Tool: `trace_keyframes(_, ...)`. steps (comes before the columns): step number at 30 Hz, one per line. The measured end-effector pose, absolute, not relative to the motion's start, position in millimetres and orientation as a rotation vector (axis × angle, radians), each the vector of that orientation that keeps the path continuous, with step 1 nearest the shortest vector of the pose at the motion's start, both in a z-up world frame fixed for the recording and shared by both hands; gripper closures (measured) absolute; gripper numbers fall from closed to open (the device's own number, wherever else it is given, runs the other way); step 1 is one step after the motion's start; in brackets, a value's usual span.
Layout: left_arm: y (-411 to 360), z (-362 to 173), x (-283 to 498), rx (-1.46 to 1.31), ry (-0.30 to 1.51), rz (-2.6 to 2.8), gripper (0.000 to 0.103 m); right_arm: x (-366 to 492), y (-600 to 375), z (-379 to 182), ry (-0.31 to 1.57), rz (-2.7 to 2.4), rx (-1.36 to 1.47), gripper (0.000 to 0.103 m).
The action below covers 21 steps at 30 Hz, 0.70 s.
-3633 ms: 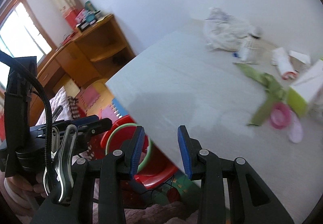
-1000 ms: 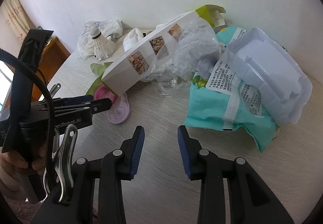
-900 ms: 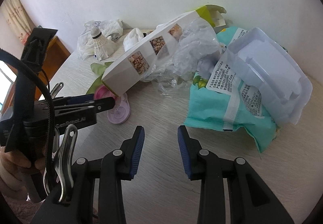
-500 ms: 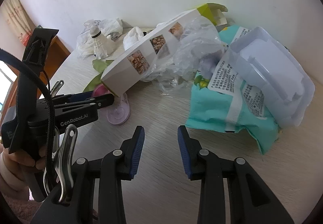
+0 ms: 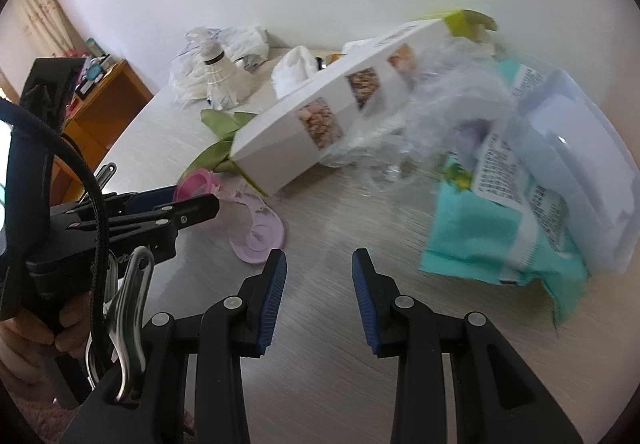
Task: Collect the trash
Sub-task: 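Close the left tool on the pink ring while the right tool grasps the lilac disc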
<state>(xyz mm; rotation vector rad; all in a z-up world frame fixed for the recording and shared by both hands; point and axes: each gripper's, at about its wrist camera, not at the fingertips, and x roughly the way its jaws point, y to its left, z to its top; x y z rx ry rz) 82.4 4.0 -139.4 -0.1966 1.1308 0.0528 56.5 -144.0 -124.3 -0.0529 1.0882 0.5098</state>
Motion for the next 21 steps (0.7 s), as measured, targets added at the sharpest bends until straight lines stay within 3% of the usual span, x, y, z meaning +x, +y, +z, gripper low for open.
trace_keyframes(21,38.9,-144.7,52.5,-0.279,1.169,0.061,0.058,68.3,-91.6,-143.0,1.1,0.64,-0.109,0.068)
